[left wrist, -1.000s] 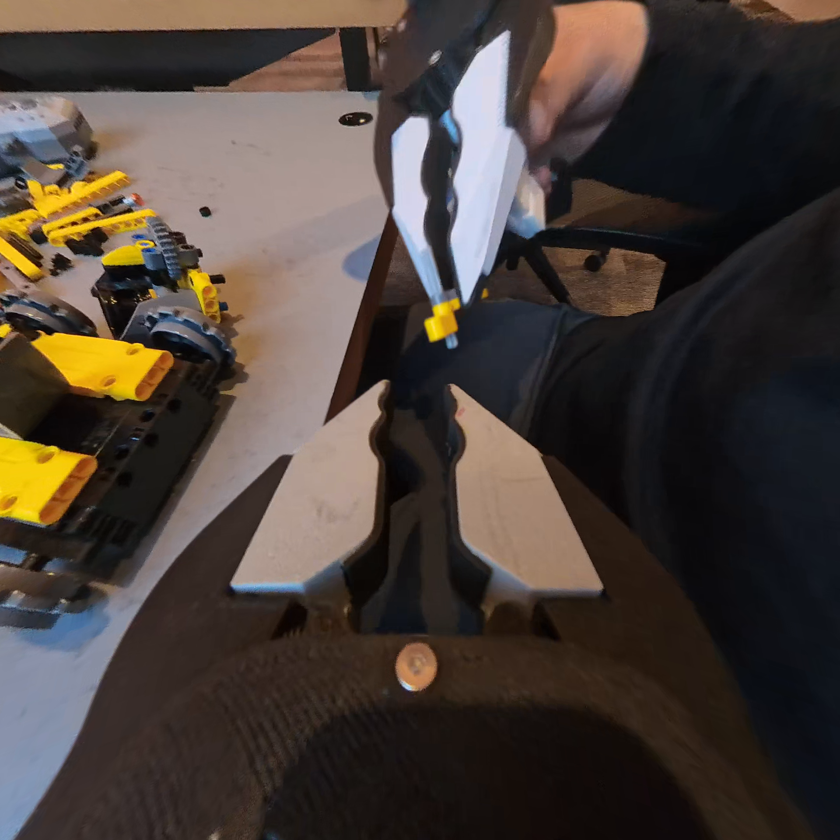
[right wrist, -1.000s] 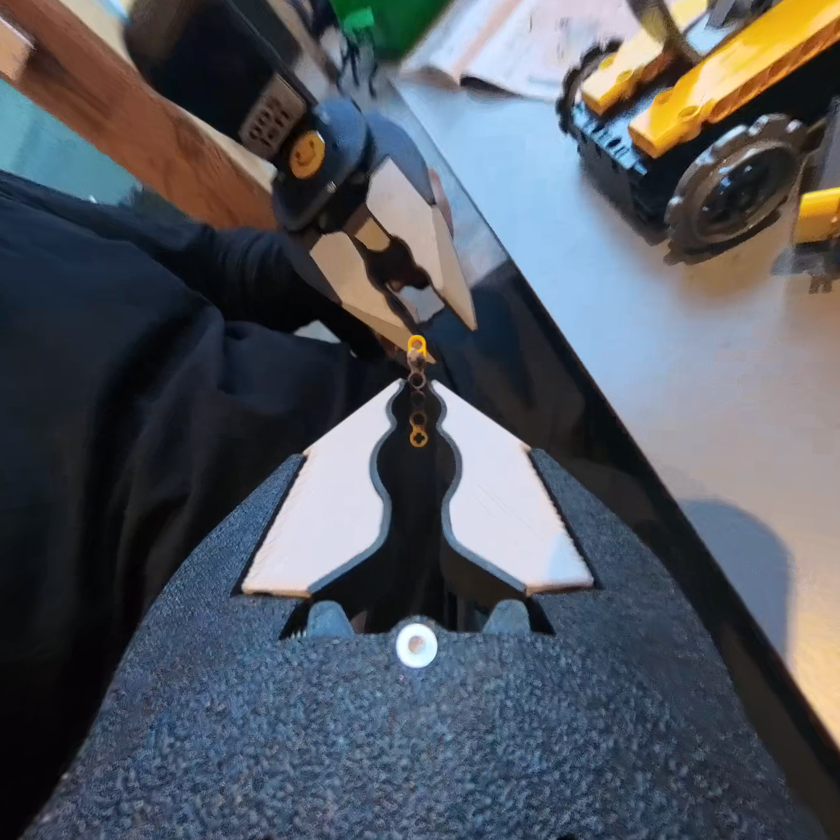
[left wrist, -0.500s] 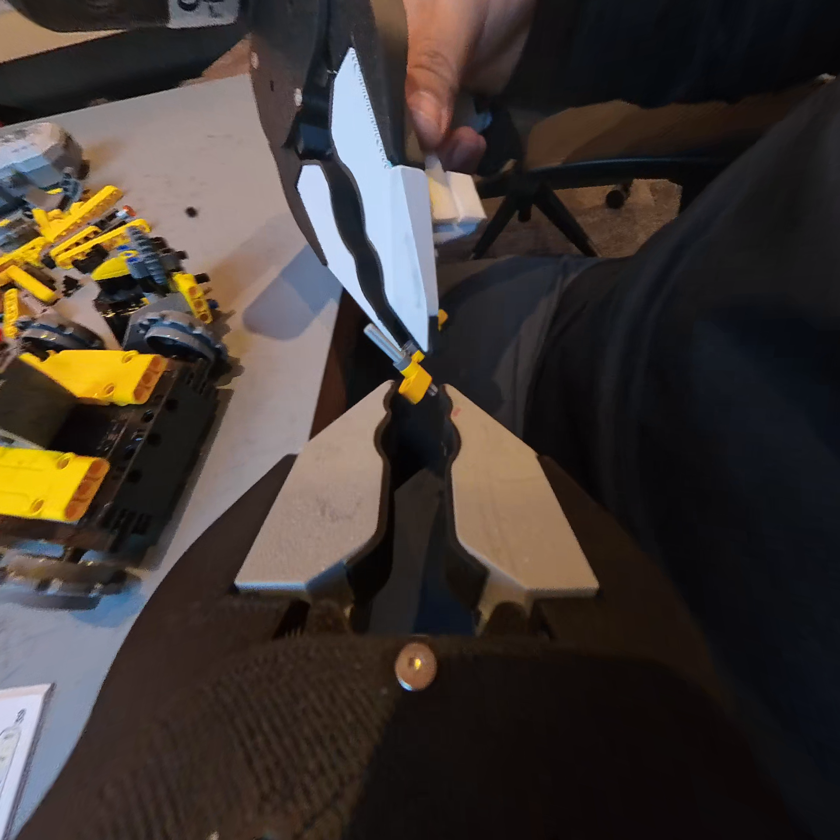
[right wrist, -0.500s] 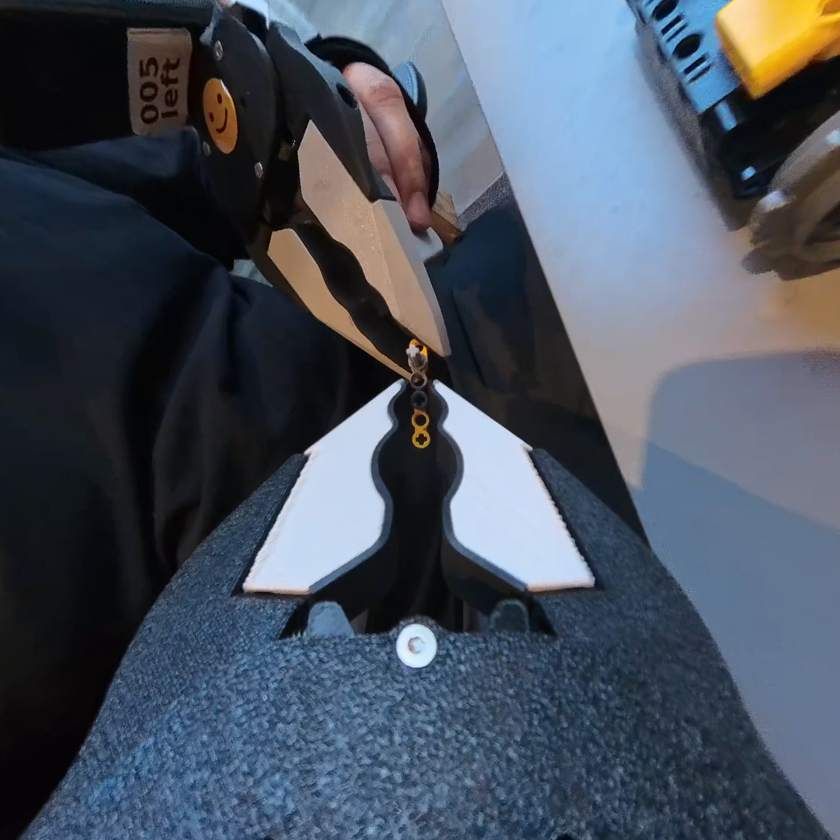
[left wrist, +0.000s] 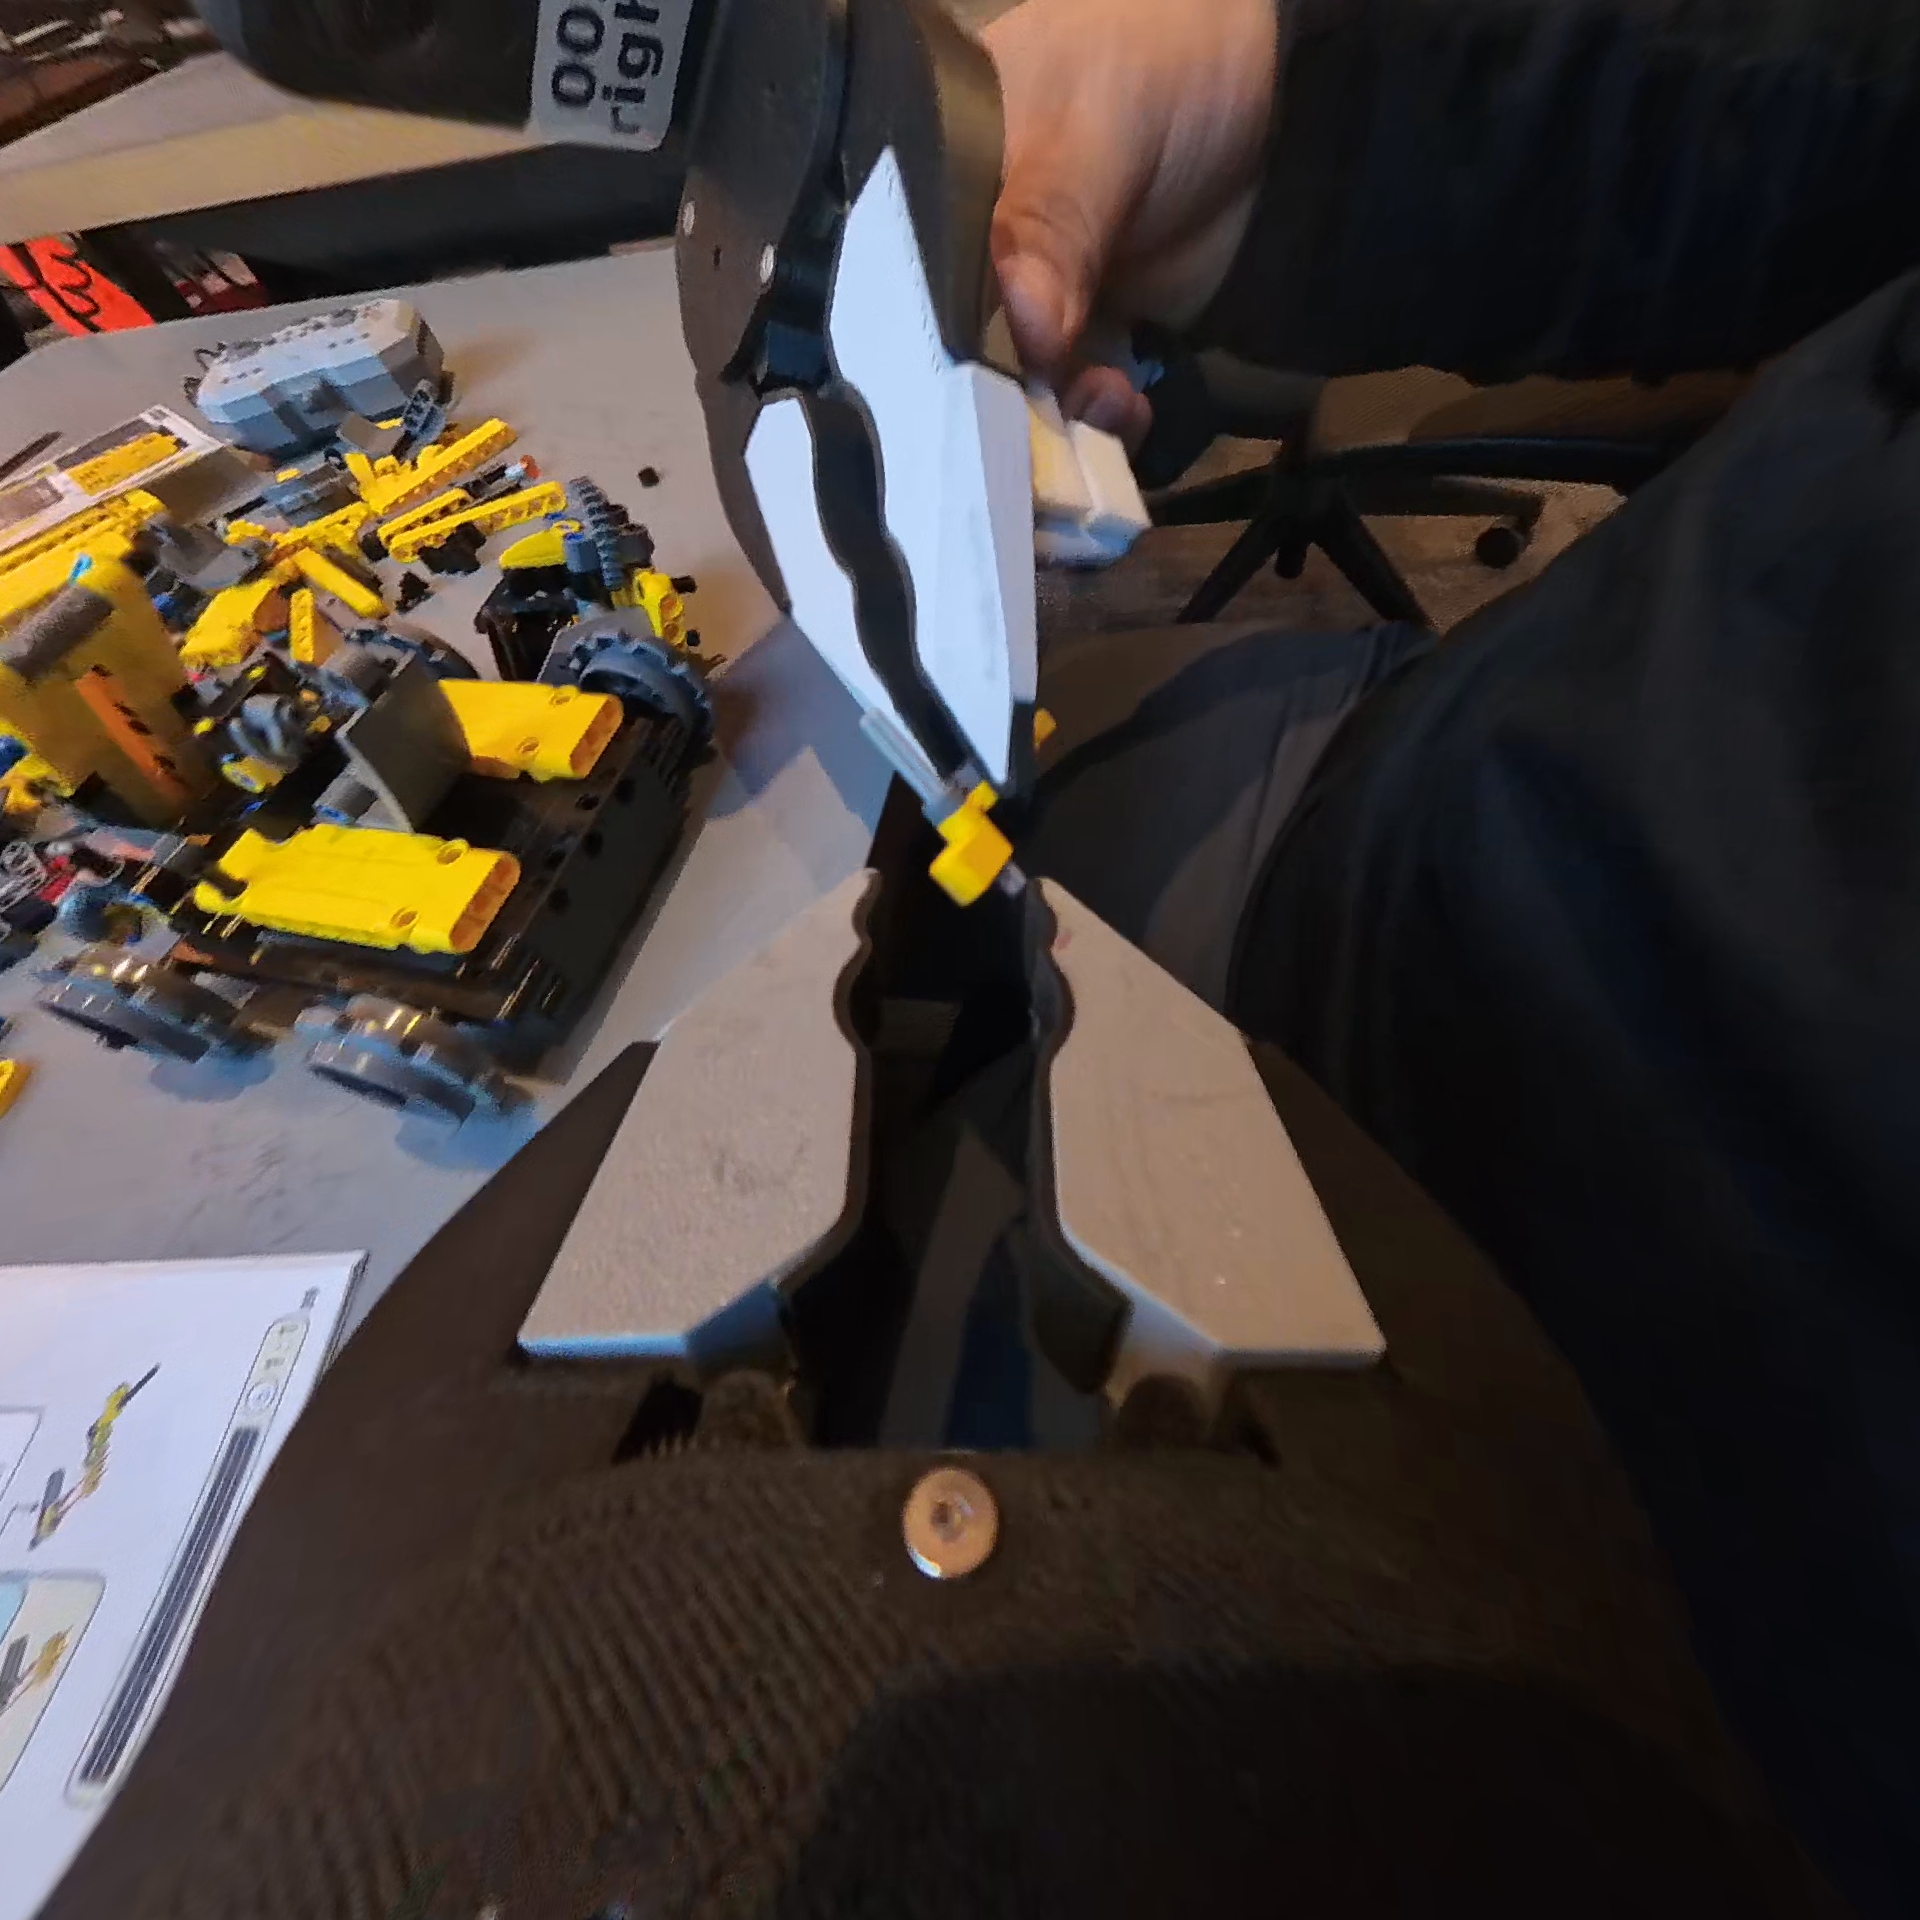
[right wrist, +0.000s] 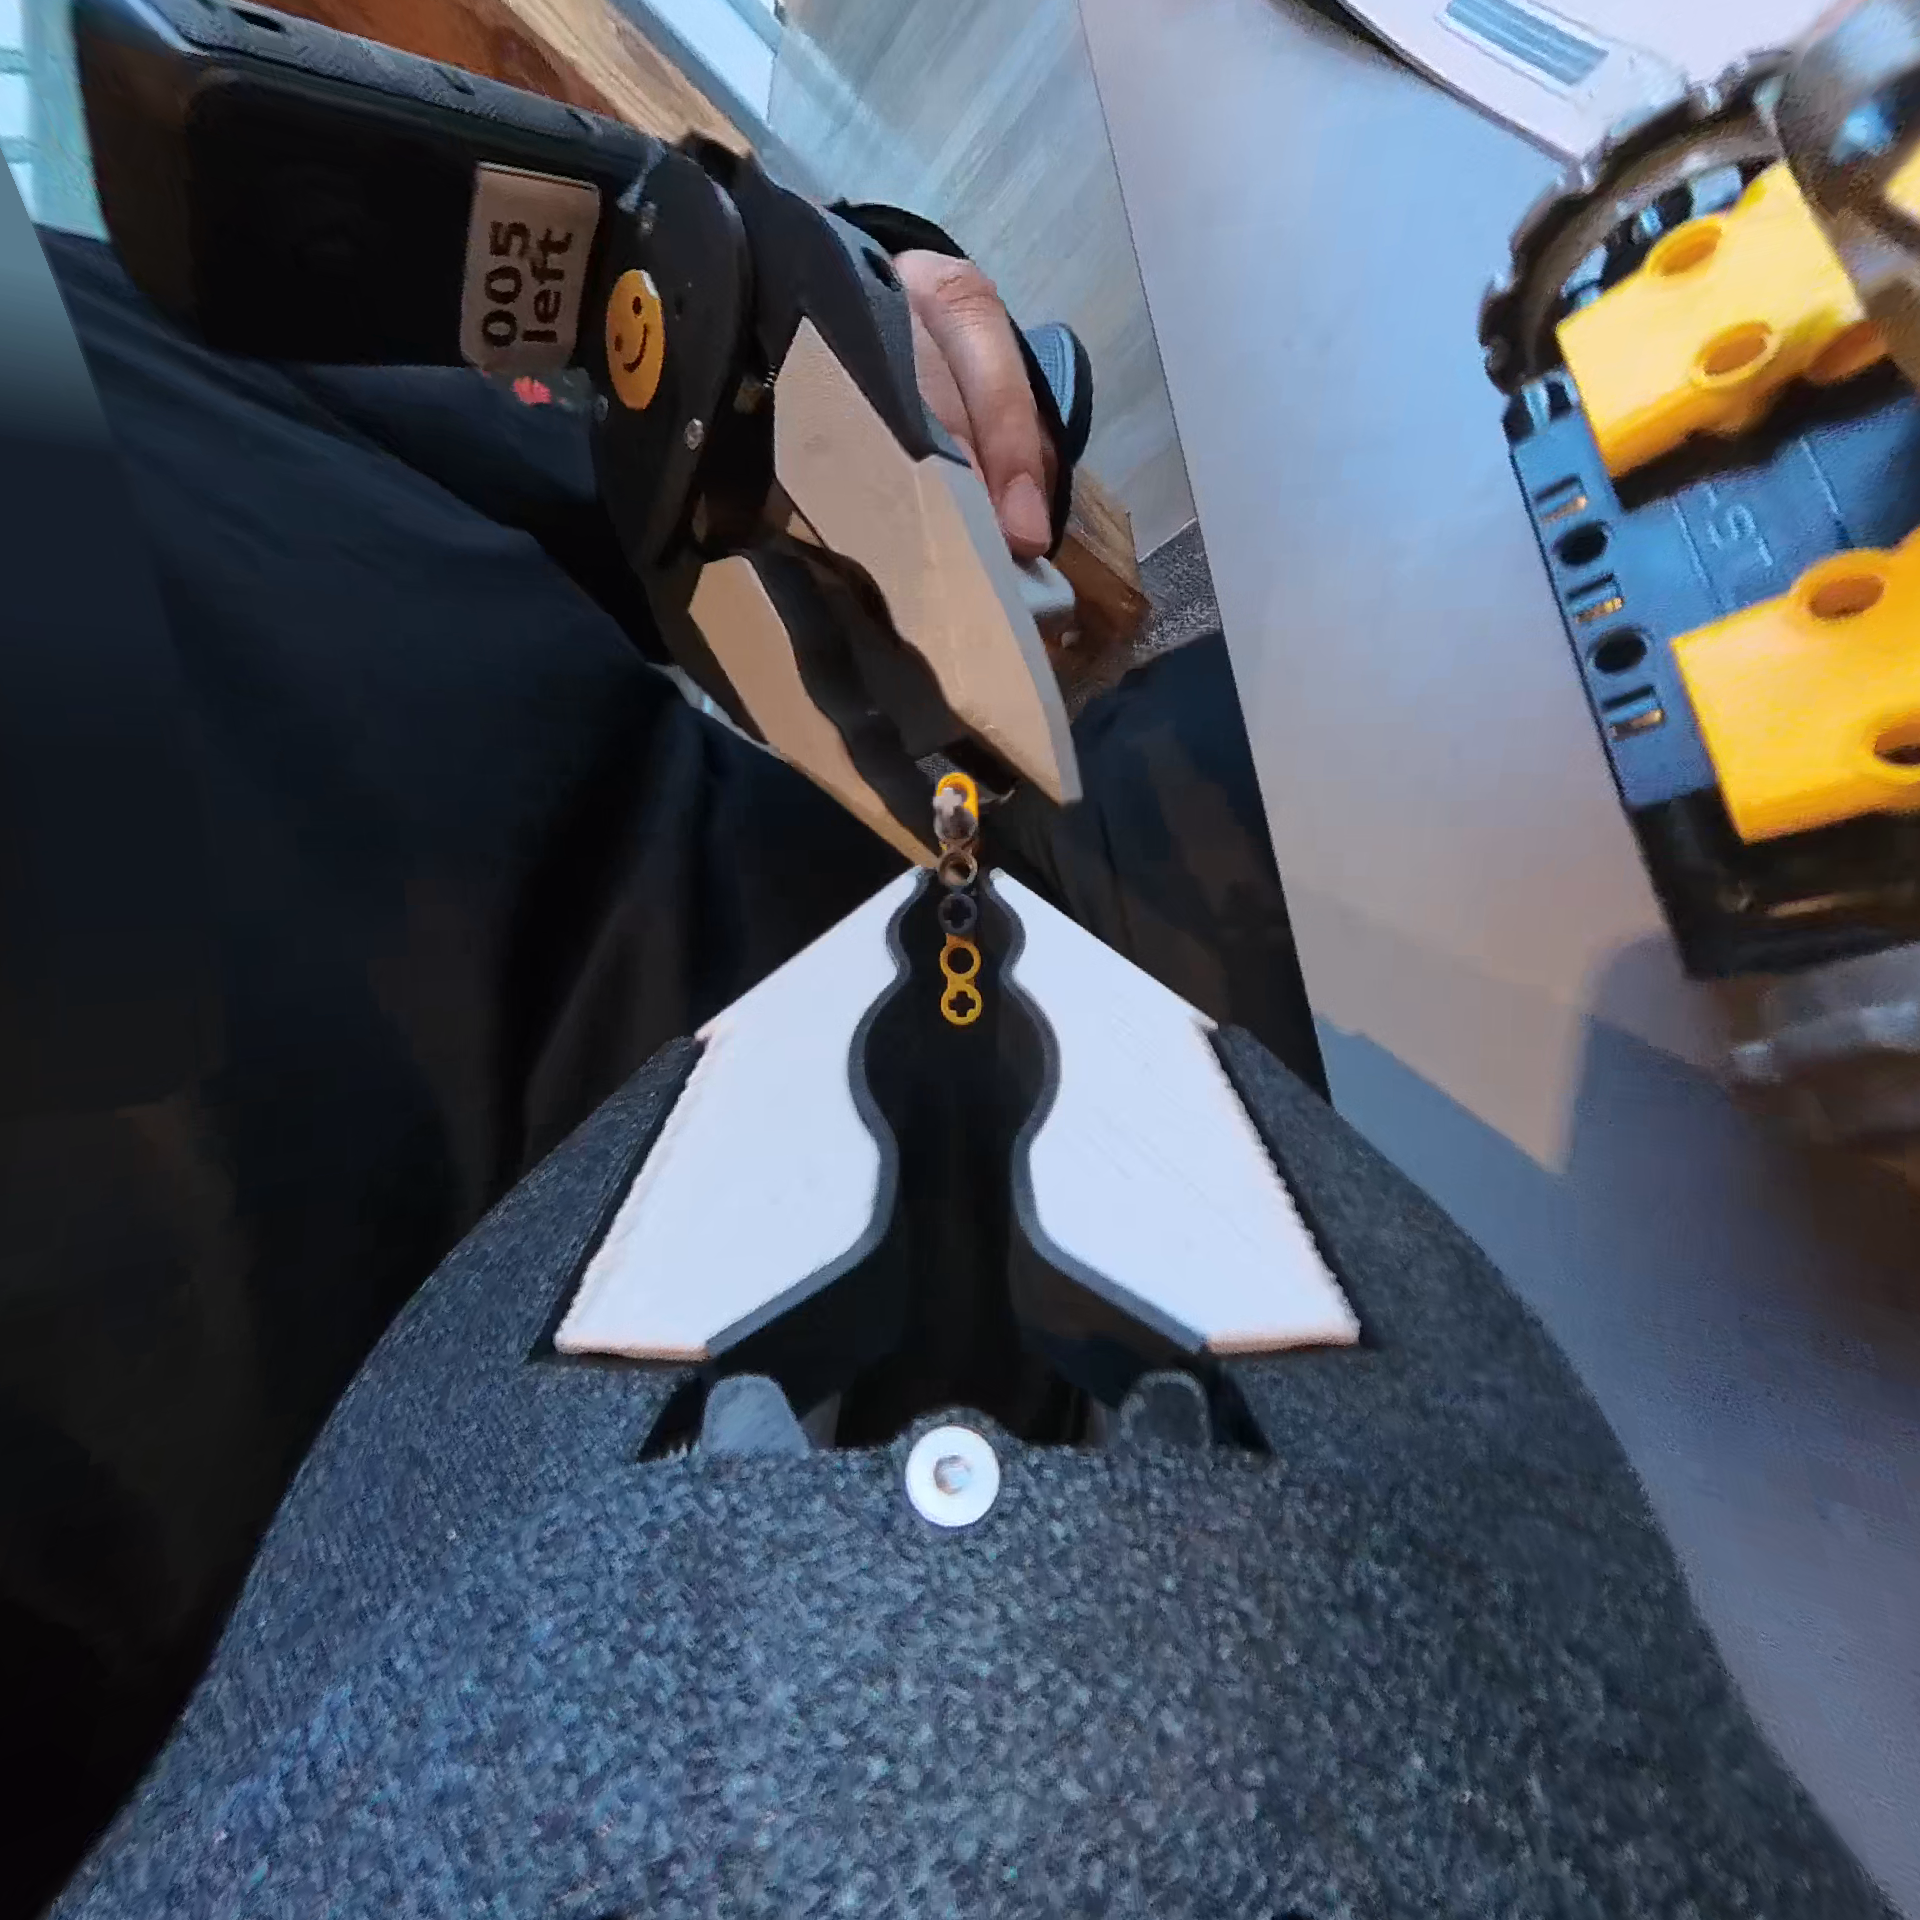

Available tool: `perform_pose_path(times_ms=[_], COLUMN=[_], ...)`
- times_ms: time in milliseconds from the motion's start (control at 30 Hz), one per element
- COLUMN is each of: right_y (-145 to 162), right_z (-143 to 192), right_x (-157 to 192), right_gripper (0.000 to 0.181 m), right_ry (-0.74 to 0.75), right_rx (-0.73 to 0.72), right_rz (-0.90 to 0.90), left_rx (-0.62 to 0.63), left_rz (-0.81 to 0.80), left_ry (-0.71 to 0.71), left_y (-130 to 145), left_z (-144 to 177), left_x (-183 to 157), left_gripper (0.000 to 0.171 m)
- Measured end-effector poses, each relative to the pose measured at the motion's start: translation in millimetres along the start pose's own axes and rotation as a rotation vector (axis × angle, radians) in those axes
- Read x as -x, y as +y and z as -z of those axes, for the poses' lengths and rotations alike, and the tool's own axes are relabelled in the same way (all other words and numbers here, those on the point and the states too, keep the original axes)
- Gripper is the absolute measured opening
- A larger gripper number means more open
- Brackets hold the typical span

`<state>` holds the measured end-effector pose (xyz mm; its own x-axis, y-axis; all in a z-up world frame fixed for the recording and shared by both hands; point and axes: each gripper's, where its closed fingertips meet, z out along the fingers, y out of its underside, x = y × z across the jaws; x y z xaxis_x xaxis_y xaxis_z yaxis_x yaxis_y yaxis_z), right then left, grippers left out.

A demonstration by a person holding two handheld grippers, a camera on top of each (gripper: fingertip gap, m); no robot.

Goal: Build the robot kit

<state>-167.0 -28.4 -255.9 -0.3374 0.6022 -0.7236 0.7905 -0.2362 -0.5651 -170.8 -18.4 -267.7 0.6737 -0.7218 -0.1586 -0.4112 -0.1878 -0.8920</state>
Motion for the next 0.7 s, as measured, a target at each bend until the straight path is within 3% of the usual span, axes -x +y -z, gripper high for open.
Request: perform_pose_path(times_ms=[267, 433, 700], right_y=[-38, -30, -21], right_z=[15, 10, -5], right_x=[10, -7, -13], right_gripper=[0.007, 0.007, 0.007], right_ry=[0.002, 0.003, 0.011], right_rx=[-0.189, -0.141, -0.063], right_rz=[0.168, 0.06, 0.064], left_rx=[-0.034, -0.03, -0.027], left_rz=[0.072, 0.076, 0.116], left_ry=[-0.005, -0.007, 0.024], left_y=[3, 8, 11], left_z=[14, 11, 8], left_x=[14, 22, 25], left_gripper=[0.023, 0.024, 0.022])
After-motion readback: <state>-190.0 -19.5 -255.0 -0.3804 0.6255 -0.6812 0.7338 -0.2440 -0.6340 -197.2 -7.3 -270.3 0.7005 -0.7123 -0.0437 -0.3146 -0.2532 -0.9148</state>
